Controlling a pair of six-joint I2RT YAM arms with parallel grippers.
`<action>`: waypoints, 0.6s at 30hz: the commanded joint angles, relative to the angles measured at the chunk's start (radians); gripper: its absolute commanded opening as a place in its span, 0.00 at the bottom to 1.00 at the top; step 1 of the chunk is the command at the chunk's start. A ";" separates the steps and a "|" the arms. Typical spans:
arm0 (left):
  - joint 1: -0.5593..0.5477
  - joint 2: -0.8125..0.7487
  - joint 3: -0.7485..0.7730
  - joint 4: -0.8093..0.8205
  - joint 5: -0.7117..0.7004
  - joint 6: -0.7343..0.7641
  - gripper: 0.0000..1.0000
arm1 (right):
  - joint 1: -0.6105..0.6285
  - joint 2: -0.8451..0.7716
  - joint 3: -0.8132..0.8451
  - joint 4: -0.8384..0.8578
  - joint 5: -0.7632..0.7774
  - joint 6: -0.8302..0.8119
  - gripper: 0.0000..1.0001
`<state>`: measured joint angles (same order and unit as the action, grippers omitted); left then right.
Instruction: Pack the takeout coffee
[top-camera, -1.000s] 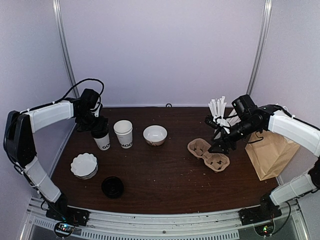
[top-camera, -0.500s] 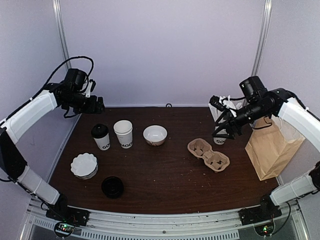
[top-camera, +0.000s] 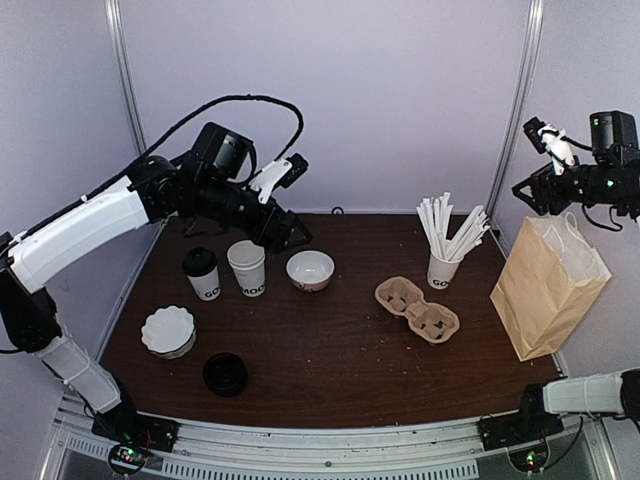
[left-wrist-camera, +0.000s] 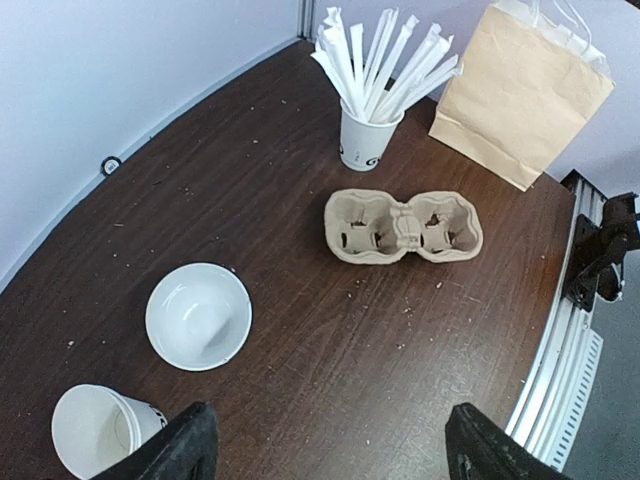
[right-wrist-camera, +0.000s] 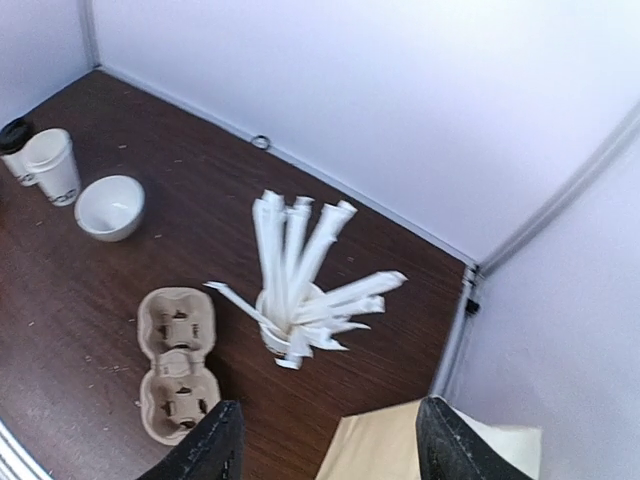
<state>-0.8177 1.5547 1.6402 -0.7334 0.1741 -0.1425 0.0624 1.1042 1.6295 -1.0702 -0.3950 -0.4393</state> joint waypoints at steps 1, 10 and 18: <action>-0.015 -0.051 -0.075 0.024 0.034 0.062 0.82 | -0.147 -0.035 -0.047 0.016 0.186 0.087 0.61; -0.020 -0.108 -0.151 0.037 0.026 0.098 0.83 | -0.550 0.061 0.009 -0.156 0.053 0.001 0.60; -0.020 -0.110 -0.144 0.019 0.028 0.101 0.83 | -0.656 0.124 0.041 -0.363 -0.020 -0.191 0.70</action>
<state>-0.8352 1.4670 1.4956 -0.7273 0.1913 -0.0601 -0.5800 1.2423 1.6543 -1.3018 -0.3706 -0.5259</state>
